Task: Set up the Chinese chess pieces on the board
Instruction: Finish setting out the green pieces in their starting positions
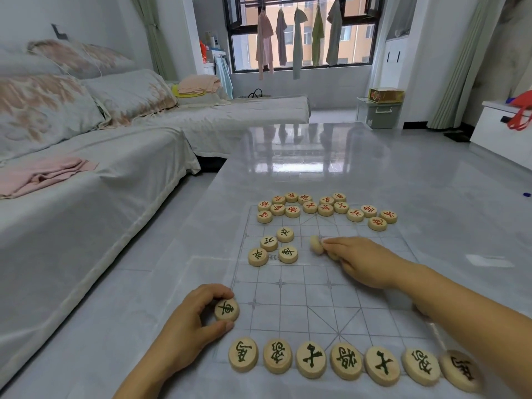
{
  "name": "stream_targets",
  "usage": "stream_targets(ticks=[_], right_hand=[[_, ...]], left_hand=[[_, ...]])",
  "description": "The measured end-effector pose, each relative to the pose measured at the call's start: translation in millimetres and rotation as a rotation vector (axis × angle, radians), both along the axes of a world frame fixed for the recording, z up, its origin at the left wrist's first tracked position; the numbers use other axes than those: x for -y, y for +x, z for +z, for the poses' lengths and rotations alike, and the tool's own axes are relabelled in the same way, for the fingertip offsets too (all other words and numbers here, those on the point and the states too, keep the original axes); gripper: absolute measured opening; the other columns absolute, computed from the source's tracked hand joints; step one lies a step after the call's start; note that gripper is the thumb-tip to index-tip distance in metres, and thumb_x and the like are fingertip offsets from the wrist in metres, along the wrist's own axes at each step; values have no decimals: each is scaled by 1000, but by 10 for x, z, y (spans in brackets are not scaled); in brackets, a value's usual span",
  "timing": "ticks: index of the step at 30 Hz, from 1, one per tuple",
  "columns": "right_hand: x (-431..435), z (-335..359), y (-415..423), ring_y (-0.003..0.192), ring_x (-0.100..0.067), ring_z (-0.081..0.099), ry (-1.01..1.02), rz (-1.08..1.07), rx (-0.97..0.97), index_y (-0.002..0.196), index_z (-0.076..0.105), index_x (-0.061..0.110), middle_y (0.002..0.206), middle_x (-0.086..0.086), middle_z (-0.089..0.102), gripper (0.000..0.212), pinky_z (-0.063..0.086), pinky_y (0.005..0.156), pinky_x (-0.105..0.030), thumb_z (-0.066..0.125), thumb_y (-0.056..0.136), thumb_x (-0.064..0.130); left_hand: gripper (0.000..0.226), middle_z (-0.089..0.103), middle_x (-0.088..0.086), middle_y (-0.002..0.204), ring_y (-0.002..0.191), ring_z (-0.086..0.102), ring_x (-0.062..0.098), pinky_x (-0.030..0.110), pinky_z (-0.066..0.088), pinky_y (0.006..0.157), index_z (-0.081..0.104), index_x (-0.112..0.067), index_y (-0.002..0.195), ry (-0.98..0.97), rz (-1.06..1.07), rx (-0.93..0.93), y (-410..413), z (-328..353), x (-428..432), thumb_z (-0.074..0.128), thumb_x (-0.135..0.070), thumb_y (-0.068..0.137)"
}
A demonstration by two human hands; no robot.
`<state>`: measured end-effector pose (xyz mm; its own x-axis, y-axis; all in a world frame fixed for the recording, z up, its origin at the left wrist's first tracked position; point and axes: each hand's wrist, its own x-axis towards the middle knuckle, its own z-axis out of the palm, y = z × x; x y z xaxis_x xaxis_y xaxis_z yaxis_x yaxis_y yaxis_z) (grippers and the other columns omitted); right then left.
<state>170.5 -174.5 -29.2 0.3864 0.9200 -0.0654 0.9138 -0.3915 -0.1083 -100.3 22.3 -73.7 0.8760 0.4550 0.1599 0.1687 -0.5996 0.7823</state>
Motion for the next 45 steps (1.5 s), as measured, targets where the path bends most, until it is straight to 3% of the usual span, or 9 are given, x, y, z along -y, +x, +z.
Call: stream_targets(ticks=[8,13,18,21,27,30,36,40,45], right_hand=[[-140,15,-67,140,-9,23,68,20,-129,144,25,28,154,10,21,49,18,113,-22,33,97,15],[-297,32,-74,137,-14,29,122,-25,-100,140,35,21,152,3,28,44,22,111,-26,37,96,17],[-550,49,-287,113,-18,41,185,-4,-20,131,47,23,123,-2,48,45,33,94,-29,51,89,39],[-694,35,-409,106,-21,42,155,-20,43,123,52,20,116,-4,49,42,34,87,-31,52,88,42],[-442,73,-544,114,-18,43,86,103,-63,127,51,24,125,-1,48,38,39,93,-30,52,90,33],[-198,116,-530,111,-15,46,50,88,-72,126,51,30,123,2,52,37,41,94,-31,52,90,34],[106,145,-467,109,-13,48,40,78,-6,122,52,32,119,5,57,34,41,92,-28,54,88,34],[179,134,-497,109,-13,48,16,20,-80,121,51,32,122,4,52,38,42,93,-30,60,84,36],[345,301,-495,97,-9,52,221,-110,-165,122,52,24,112,6,56,37,44,86,-23,60,86,27]], left_hand=[[42,55,-27,110,104,54,-2,8,41,88,55,-47,100,-8,0,12,8,9,13,69,-29,64],[37,53,-27,111,105,53,-2,13,42,91,59,-39,98,-2,-8,5,15,1,5,67,-38,62],[49,53,-27,111,105,52,-2,9,41,89,52,-46,103,-21,-11,13,20,21,12,61,-52,55],[47,54,-26,110,105,53,-1,9,41,90,54,-45,101,-41,-26,-1,7,35,6,65,-48,56],[47,54,-23,116,111,49,-8,4,38,91,55,-43,100,-22,-83,-60,-42,55,-32,76,-12,72],[35,48,-21,118,112,45,-5,2,34,89,61,-42,94,84,-107,-122,-91,100,-10,75,-17,75],[54,45,-11,107,100,44,2,6,36,83,52,-58,107,85,-186,-256,-309,239,-21,65,-12,81],[56,52,-13,107,102,49,3,17,40,88,49,-53,112,19,-118,-225,-351,222,15,72,-41,63],[32,61,-8,99,93,56,4,17,46,82,58,-37,92,-11,-51,-154,-351,187,20,77,-21,72]])
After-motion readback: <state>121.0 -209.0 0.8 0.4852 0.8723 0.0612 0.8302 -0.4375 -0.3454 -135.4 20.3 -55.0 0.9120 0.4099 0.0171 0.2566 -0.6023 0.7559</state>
